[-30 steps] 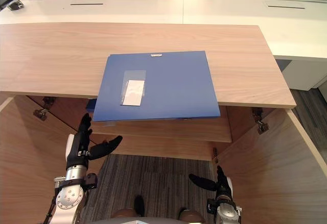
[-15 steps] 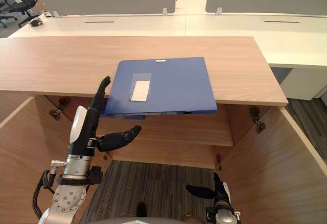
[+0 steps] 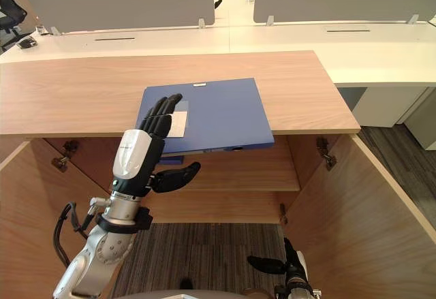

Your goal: Walk over to the cabinet, pick up the folder, carry it to the office cabinet, place the folder inside the office cabinet, then close the office cabinet door

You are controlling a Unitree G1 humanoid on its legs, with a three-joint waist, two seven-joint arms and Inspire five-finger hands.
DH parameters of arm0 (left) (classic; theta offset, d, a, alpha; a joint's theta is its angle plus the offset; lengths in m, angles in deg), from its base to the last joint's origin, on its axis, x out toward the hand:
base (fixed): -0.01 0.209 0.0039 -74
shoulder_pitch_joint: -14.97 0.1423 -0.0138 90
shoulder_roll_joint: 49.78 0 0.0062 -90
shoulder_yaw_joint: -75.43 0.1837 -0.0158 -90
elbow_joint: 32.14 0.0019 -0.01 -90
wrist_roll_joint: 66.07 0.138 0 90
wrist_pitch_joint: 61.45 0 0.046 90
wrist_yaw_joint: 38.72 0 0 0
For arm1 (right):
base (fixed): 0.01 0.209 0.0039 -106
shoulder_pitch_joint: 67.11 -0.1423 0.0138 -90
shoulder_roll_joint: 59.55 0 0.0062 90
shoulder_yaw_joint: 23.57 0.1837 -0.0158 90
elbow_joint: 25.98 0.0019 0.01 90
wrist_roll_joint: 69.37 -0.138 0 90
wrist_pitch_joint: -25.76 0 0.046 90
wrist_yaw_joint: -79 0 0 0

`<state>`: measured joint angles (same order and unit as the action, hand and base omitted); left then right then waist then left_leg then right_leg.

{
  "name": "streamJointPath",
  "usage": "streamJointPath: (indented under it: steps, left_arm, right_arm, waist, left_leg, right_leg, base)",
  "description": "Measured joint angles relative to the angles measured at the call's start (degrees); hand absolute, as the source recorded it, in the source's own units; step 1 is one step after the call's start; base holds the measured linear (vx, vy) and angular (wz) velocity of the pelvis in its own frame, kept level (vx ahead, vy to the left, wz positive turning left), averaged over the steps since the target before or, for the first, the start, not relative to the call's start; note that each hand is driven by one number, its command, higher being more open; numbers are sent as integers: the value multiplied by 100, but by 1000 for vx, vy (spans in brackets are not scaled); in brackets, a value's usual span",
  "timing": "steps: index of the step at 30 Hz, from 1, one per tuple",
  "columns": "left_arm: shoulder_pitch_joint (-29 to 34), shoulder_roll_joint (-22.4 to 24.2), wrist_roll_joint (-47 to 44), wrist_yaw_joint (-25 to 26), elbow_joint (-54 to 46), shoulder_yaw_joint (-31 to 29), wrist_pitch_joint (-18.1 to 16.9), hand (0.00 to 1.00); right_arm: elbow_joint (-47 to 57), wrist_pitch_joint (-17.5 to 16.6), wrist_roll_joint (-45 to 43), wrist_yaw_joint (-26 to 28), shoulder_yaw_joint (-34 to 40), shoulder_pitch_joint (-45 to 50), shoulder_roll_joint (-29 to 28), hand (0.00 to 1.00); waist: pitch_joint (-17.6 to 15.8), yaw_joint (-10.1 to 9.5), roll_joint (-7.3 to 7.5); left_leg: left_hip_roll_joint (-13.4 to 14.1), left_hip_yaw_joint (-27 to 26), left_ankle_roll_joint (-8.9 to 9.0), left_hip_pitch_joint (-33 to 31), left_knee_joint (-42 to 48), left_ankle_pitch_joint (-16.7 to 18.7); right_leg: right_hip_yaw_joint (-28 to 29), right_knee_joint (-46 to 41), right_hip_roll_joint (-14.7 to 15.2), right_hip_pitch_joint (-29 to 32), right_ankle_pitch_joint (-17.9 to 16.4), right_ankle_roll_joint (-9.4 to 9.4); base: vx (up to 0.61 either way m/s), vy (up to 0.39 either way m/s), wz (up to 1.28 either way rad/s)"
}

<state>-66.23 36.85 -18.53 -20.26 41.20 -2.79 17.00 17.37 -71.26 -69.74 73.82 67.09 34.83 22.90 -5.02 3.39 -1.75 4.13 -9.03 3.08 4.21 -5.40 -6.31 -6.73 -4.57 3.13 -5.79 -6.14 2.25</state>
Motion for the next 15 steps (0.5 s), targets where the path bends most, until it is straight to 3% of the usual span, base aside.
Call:
streamJointPath:
  steps: [7,15]
  left_arm:
    - [-351,-15,306,-12,157,-99,231,0]
    - [-745,5,38,-65,91,-187,163,0]
  right_arm:
    - [28,9,-5,53,34,-29,-6,100]
    - [604,4,-202,91,165,-29,-33,100]
  waist:
    - [15,36,11]
    - [35,64,18]
  left_leg:
    - [-23,-30,7,-26,-1,48]
    - [-14,-260,15,-40,2,116]
  right_leg:
    - [32,90,15,5,12,17]
    - [338,181,6,97,108,38]
  base:
    - [7,-1,-1]
    - [39,3,-19]
